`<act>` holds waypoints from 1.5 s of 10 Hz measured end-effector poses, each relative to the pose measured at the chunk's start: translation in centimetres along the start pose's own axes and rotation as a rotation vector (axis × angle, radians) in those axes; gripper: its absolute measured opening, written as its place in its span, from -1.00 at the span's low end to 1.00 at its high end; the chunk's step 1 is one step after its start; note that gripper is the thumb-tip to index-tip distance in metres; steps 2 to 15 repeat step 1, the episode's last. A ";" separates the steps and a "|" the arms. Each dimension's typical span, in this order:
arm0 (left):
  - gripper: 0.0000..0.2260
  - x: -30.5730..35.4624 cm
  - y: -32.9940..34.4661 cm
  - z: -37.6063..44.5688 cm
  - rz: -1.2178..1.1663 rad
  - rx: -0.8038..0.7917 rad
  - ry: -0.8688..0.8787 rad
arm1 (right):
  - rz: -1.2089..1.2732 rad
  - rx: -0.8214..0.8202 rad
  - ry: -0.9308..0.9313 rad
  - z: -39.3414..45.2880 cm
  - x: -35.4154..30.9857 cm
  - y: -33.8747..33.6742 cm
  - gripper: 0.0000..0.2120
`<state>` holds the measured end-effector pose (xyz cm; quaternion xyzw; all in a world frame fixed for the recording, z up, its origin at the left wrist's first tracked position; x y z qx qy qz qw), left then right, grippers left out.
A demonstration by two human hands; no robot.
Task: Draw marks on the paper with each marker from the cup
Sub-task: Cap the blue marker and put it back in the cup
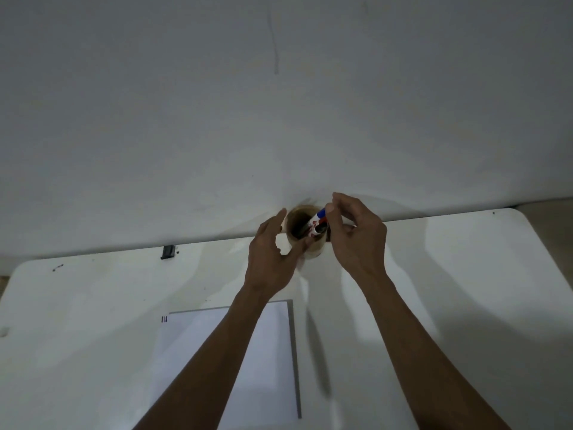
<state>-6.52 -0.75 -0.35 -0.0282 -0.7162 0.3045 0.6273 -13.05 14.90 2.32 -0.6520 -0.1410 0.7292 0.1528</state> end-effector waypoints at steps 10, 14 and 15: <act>-0.40 1.0 -1.8 -1.9 -0.073 0.059 0.023 | 0.036 -0.005 0.034 -1.5 -0.3 -0.6 -0.73; -0.40 1.0 -1.8 -1.9 -0.073 0.059 0.023 | 0.036 -0.005 0.034 -1.5 -0.3 -0.6 -0.73; -0.40 1.0 -1.8 -1.9 -0.073 0.059 0.023 | 0.036 -0.005 0.034 -1.5 -0.3 -0.6 -0.73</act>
Point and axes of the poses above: each hand's wrist, its own z-axis towards the middle knuckle, its own y-axis out of the palm, x = y × z, the point moved 3 cm from there along z, towards the middle knuckle, and after that the axes turned 7 degrees about -z, right-handed, at the moved point
